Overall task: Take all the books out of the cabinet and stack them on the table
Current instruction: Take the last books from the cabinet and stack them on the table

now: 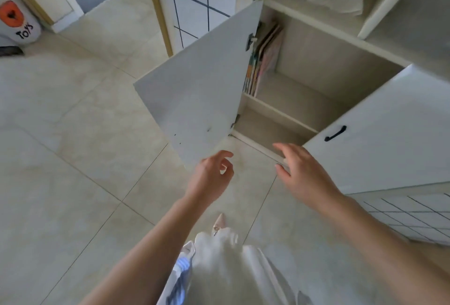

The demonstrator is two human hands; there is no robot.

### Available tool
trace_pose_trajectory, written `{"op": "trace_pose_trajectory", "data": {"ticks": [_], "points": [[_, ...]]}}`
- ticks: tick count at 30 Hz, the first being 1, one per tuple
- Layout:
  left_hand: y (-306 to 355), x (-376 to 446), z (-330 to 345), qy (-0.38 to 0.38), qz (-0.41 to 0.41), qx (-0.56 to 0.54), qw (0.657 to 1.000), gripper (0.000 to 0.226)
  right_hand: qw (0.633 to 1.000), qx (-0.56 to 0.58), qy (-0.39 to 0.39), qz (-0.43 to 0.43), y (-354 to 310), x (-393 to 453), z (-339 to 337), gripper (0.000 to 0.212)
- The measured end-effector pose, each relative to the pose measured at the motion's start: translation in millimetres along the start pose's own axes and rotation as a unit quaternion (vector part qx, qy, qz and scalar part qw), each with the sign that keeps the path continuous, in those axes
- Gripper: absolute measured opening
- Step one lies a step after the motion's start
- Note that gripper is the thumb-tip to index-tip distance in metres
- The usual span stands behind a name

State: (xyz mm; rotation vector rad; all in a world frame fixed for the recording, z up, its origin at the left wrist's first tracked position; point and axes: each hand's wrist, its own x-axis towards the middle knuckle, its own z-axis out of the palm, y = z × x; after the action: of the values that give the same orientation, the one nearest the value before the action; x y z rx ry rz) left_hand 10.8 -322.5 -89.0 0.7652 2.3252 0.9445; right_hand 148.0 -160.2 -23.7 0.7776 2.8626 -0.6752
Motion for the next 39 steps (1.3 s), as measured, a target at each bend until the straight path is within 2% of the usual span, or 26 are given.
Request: {"op": "trace_pose_trajectory", "data": {"ticks": [4,10,14,18,26,28,31,34,39], "points": [[23.6,74.1,14.6,-0.02,-0.009,-0.013,1.0,0.03,1.0,-0.013,-0.004,0.027,31.8,57.2,-17.0,0.046],[50.0,171.1,48.8,-0.02,-0.017,-0.035,0.999,0.039,0.999,-0.04,-0.018,-0.015,87.3,144.5,-33.9,0.046],[52.3,229.7,80.9,-0.015,-0.047,-0.056,0.997,0.045,0.994,-0.093,-0.021,-0.052,121.3,220.0,-37.6,0.056],[44.2,288.2,112.3,0.029,-0.049,-0.059,0.997,0.052,0.985,-0.143,0.001,-0.092,145.4,288.6,-25.8,0.063],[34.6,371.1,148.7,0.127,-0.021,-0.075,0.989,0.061,0.971,-0.151,0.054,-0.177,174.4,383.2,13.2,0.065],[33.8,388.8,156.2,0.152,-0.001,-0.081,0.985,0.064,0.968,-0.142,0.079,-0.192,177.0,399.5,14.6,0.06],[31.6,406.4,165.4,0.179,0.011,-0.09,0.98,0.071,0.968,-0.102,0.114,-0.201,182.2,418.9,8.6,0.066],[30.3,414.0,173.4,0.208,0.029,-0.081,0.974,0.074,0.959,-0.151,0.132,-0.199,187.5,437.3,3.7,0.076],[26.3,422.0,187.1,0.246,0.03,-0.082,0.965,0.076,0.943,-0.232,0.112,-0.213,188.2,468.3,-1.9,0.085]]}}
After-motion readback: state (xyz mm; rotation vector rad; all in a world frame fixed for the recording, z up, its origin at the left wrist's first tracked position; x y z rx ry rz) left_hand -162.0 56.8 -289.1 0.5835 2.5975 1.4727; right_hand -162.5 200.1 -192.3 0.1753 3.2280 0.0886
